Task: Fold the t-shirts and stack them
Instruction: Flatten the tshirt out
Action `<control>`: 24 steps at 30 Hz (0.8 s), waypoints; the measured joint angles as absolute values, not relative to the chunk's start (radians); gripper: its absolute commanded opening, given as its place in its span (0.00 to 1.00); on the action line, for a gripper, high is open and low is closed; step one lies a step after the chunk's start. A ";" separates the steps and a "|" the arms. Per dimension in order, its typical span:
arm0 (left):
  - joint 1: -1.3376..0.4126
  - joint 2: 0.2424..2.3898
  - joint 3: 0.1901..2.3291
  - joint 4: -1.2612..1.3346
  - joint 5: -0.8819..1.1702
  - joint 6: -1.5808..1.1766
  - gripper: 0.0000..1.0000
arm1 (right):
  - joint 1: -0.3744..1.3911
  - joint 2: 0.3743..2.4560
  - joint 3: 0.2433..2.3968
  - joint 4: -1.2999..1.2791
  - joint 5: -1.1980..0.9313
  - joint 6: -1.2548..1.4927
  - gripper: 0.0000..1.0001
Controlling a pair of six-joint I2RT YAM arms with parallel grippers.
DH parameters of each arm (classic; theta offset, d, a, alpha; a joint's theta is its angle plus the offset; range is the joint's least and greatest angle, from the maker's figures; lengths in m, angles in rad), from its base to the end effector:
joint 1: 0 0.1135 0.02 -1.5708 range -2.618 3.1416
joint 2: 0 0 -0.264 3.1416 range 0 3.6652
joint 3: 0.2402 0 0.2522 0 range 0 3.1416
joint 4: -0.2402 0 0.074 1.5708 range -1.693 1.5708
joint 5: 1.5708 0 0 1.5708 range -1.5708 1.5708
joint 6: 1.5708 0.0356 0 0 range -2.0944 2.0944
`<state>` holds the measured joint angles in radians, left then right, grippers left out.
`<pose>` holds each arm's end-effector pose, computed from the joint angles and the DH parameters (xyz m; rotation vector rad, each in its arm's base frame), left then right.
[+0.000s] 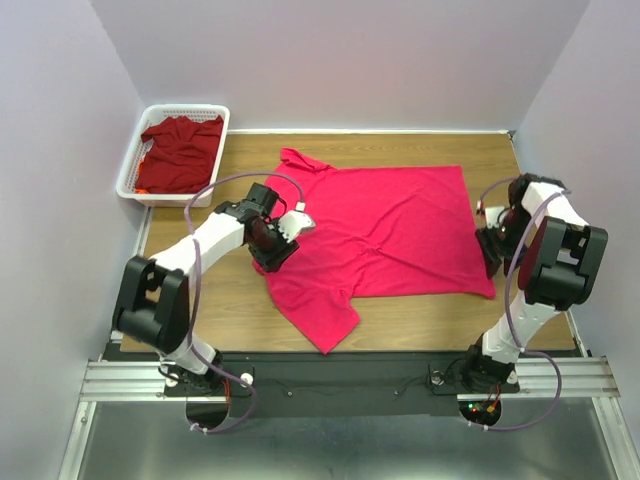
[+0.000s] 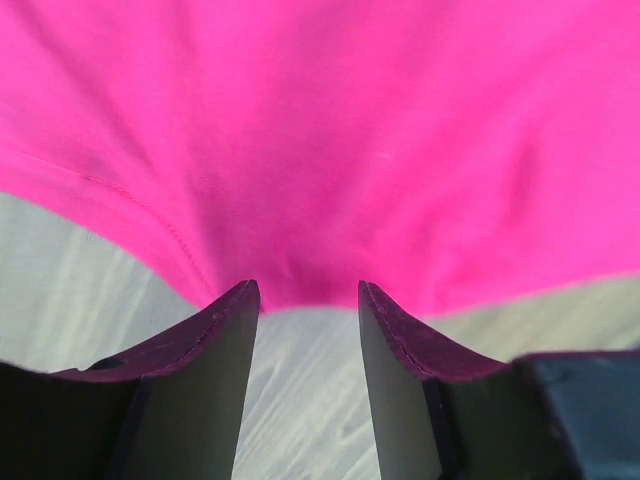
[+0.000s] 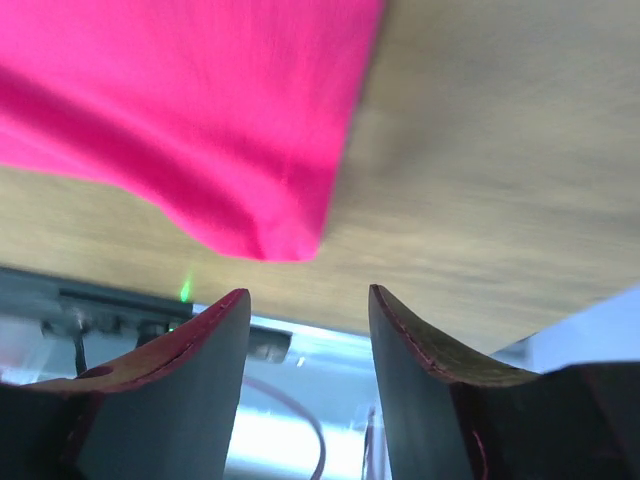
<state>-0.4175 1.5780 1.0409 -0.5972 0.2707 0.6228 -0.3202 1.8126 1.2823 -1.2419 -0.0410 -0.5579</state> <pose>0.2785 -0.1339 0.2056 1.3948 2.2731 -0.3005 0.2880 -0.0940 0.1903 0.3462 -2.9509 -0.1827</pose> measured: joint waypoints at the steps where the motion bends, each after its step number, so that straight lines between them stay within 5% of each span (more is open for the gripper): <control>1: -0.423 1.542 1.051 -0.619 0.291 0.636 0.56 | -0.320 1.813 1.325 -1.248 -0.054 -0.559 0.56; 11: -0.725 1.393 1.010 -0.621 0.358 0.667 0.53 | -0.290 1.871 1.478 -1.229 -0.200 -0.531 0.37; 24: -0.865 1.464 0.785 -0.563 0.240 0.663 0.37 | -0.209 1.910 1.264 -1.084 -0.179 -0.485 0.37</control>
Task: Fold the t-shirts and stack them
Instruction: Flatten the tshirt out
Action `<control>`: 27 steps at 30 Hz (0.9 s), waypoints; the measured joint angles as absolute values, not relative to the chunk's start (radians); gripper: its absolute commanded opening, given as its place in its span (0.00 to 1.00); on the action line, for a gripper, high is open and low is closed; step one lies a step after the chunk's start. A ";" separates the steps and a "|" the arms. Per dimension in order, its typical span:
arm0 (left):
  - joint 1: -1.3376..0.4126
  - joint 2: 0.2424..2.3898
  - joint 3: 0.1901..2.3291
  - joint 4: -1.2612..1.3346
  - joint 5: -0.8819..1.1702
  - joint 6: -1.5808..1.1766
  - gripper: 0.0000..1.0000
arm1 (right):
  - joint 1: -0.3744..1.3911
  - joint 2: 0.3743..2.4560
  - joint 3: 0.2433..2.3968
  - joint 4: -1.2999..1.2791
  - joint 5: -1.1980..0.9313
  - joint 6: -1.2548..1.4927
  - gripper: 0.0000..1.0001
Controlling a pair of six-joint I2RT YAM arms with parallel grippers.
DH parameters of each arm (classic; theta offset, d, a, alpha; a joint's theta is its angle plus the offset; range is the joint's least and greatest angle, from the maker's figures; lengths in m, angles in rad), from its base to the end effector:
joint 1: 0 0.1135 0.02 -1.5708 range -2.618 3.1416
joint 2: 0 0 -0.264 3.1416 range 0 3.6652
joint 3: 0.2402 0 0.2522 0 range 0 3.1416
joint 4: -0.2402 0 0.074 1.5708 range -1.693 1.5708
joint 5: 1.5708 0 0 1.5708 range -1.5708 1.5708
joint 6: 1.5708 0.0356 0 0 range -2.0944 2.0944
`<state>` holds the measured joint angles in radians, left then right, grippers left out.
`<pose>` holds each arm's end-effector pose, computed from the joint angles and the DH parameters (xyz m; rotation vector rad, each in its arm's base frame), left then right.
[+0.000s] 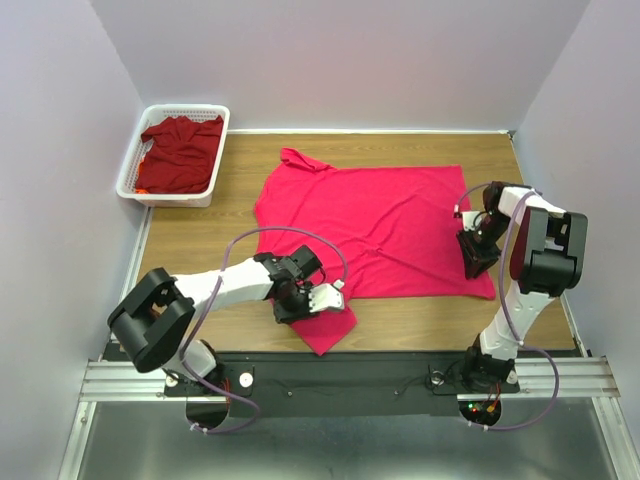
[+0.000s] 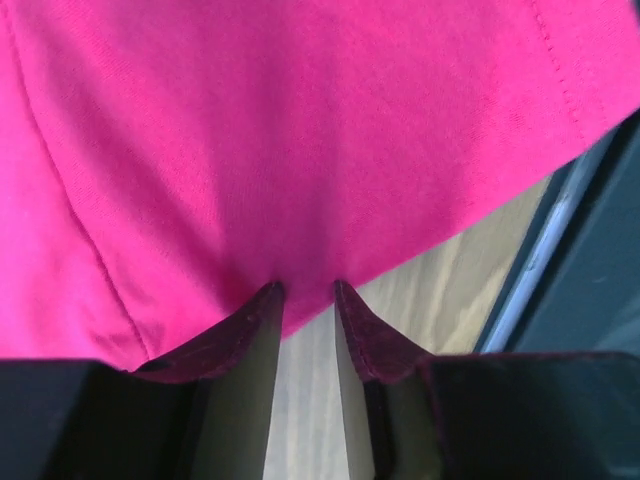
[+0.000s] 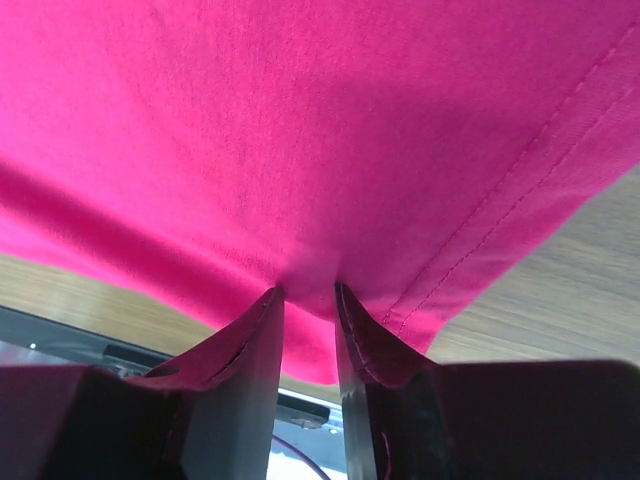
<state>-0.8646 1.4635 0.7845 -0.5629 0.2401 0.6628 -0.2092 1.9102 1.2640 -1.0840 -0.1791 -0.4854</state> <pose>0.1591 -0.1996 0.1661 1.9869 1.9936 -0.3848 0.3166 -0.0607 0.1552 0.3961 -3.0083 -0.3386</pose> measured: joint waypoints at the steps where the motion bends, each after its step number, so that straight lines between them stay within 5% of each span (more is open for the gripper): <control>1: -0.865 1.454 0.773 -0.562 0.229 0.673 0.36 | -0.210 1.910 1.263 -1.083 -0.170 -0.484 0.38; 6: -0.864 1.407 0.740 -0.588 0.189 0.711 0.34 | -0.209 1.910 1.271 -1.082 -0.151 -0.472 0.47; 16: -0.734 1.262 0.875 -0.793 0.233 0.801 0.41 | -0.208 1.860 1.368 -1.087 -0.173 -0.482 0.44; 27: -0.479 1.503 0.986 -0.574 0.223 0.728 0.41 | -0.201 1.903 1.355 -1.035 -0.192 -0.479 0.38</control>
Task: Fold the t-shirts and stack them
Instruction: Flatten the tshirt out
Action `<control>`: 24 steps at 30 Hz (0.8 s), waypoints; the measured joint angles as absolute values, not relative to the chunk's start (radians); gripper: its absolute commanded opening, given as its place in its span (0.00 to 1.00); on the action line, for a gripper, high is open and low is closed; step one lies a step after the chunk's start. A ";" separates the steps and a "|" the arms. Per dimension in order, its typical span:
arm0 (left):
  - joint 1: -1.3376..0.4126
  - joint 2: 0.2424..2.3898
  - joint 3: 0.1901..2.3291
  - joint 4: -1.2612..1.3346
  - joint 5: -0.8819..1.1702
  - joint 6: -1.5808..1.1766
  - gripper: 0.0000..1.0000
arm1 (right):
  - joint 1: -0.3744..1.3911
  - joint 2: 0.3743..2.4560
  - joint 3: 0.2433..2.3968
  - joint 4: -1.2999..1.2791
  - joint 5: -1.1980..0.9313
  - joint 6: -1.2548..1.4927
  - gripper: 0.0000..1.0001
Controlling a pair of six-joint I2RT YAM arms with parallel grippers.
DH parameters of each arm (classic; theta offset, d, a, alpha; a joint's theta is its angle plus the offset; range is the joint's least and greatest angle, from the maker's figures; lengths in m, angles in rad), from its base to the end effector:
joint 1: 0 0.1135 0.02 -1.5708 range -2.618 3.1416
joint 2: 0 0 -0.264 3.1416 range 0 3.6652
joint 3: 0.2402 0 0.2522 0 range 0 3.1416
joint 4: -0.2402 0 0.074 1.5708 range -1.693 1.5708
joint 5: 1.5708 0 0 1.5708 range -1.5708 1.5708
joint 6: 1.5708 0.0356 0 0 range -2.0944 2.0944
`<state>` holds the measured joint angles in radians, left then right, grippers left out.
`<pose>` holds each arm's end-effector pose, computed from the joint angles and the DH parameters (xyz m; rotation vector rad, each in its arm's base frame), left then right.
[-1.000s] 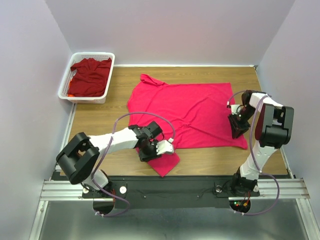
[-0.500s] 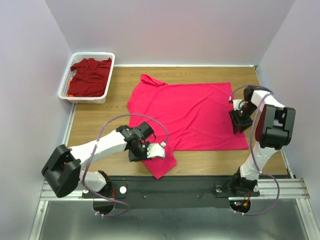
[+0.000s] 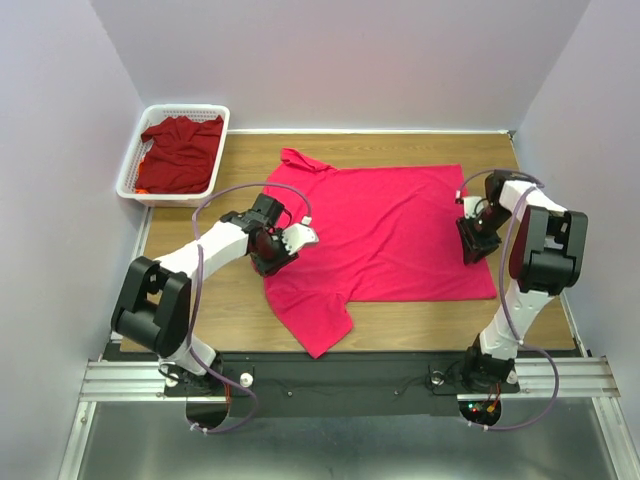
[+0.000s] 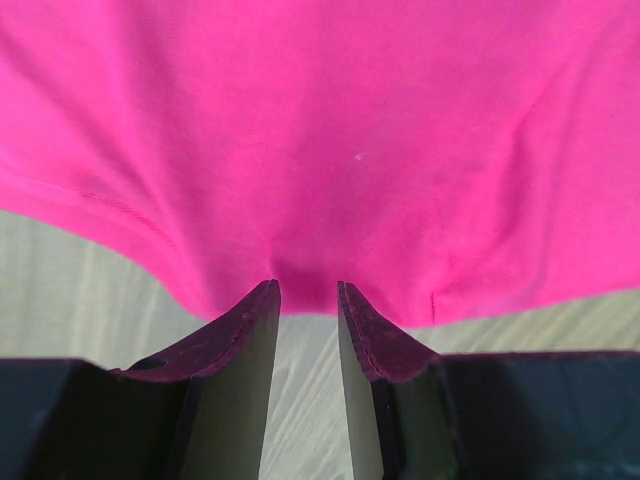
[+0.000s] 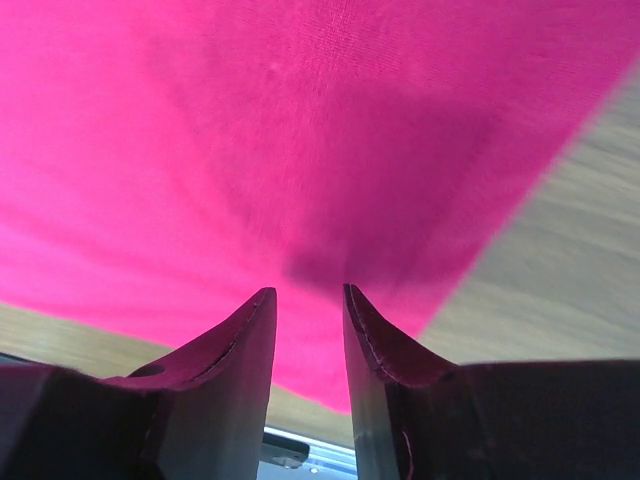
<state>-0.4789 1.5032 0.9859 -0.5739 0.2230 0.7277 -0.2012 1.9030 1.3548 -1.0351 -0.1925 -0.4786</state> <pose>0.2581 -0.1429 0.2115 1.5524 2.1261 -0.2125 0.3395 -0.0623 0.1777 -0.4234 3.0467 0.2864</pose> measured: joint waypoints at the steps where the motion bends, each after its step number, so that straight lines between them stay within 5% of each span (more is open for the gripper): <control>1: -0.472 1.513 0.970 -0.560 0.220 0.723 0.41 | -0.201 1.917 1.342 -1.024 -0.190 -0.479 0.38; 8: -0.427 1.483 0.812 -0.542 0.190 0.725 0.27 | -0.188 1.892 1.259 -0.989 -0.149 -0.500 0.39; 15: -0.428 1.331 0.756 -0.668 0.198 0.748 0.26 | -0.182 1.832 1.201 -1.027 -0.119 -0.561 0.44; 24: -0.423 1.477 1.160 -0.707 0.275 0.713 0.33 | -0.182 1.937 1.561 -1.063 -0.208 -0.516 0.41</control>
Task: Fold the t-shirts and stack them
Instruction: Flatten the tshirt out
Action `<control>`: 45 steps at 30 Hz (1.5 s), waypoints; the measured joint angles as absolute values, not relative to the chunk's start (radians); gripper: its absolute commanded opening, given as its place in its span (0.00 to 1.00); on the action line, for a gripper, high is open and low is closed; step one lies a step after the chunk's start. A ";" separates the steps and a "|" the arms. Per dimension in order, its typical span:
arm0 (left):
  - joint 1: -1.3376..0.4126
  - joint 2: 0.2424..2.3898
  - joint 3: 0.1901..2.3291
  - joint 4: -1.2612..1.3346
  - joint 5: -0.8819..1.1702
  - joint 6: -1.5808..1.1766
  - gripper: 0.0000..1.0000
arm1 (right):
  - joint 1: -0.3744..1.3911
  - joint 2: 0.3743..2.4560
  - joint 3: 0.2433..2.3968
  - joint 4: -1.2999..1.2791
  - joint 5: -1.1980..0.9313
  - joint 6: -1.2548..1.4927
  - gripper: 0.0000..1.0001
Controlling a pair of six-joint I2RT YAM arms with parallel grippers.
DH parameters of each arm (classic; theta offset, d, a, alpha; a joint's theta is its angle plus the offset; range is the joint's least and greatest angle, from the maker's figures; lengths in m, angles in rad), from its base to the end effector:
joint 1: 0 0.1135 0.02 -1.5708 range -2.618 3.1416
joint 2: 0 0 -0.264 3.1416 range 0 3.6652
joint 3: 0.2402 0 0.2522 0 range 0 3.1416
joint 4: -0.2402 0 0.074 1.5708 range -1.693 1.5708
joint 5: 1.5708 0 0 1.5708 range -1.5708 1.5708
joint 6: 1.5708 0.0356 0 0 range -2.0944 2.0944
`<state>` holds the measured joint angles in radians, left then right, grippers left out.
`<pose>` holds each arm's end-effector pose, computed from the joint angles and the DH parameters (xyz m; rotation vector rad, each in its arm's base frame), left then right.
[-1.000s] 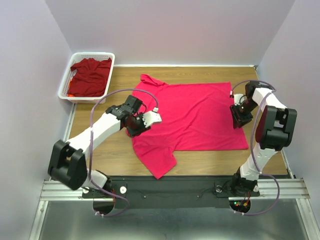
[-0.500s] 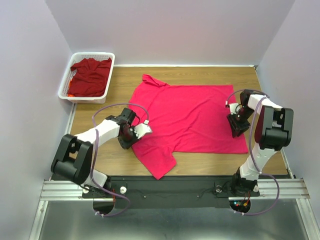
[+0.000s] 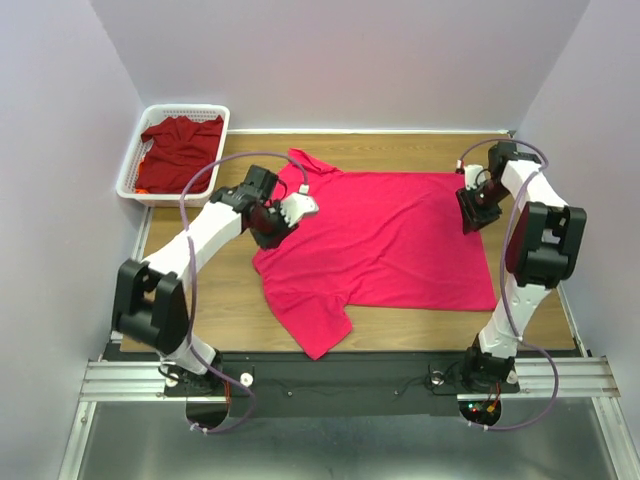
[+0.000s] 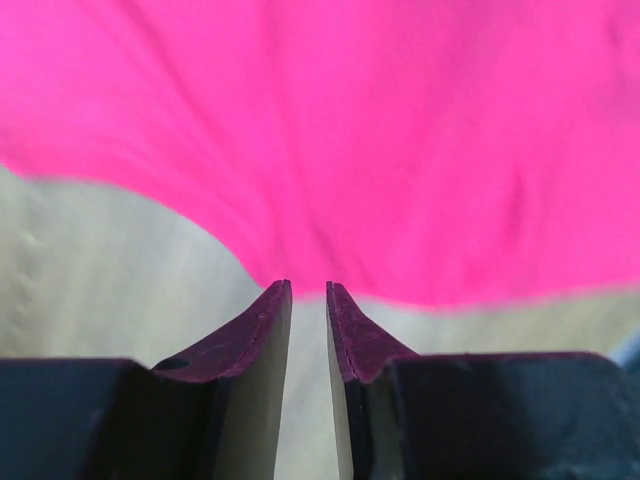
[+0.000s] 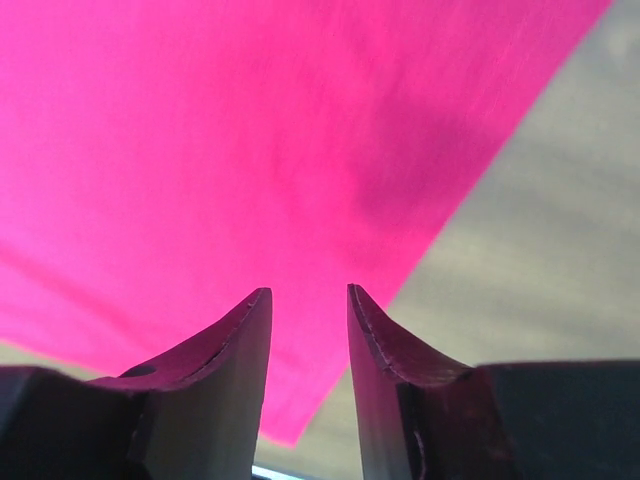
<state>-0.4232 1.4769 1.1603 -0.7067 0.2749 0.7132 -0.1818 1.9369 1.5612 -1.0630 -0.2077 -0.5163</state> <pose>0.2724 -0.1333 0.2646 1.4567 2.0975 -0.2457 0.3738 -0.0613 0.2180 -0.5092 2.8944 0.2213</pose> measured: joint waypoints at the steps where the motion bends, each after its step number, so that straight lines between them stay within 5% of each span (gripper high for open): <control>1: -0.420 1.519 1.198 -0.674 0.278 0.704 0.33 | -0.182 1.961 1.586 -1.059 -0.216 -0.510 0.41; 10: -0.347 1.777 1.189 -0.522 0.244 0.641 0.33 | -0.182 2.149 1.676 -1.042 -0.245 -0.441 0.40; 19: -0.341 1.635 0.971 -0.506 0.226 0.648 0.28 | -0.170 2.094 1.584 -0.987 -0.244 -0.451 0.40; 24: -0.341 1.552 0.940 -0.637 0.258 0.657 0.42 | -0.154 2.015 1.463 -1.004 -0.244 -0.481 0.42; 29: -0.338 1.596 1.200 -0.766 0.315 0.657 0.48 | -0.150 2.049 1.555 -1.065 -0.266 -0.475 0.42; 39: -0.308 2.101 2.035 -0.658 0.395 0.538 0.47 | -0.150 2.279 2.084 -1.081 -0.363 -0.394 0.38; 45: -0.307 2.305 2.139 -0.622 0.412 0.442 0.47 | -0.150 2.322 2.086 -1.087 -0.366 -0.369 0.36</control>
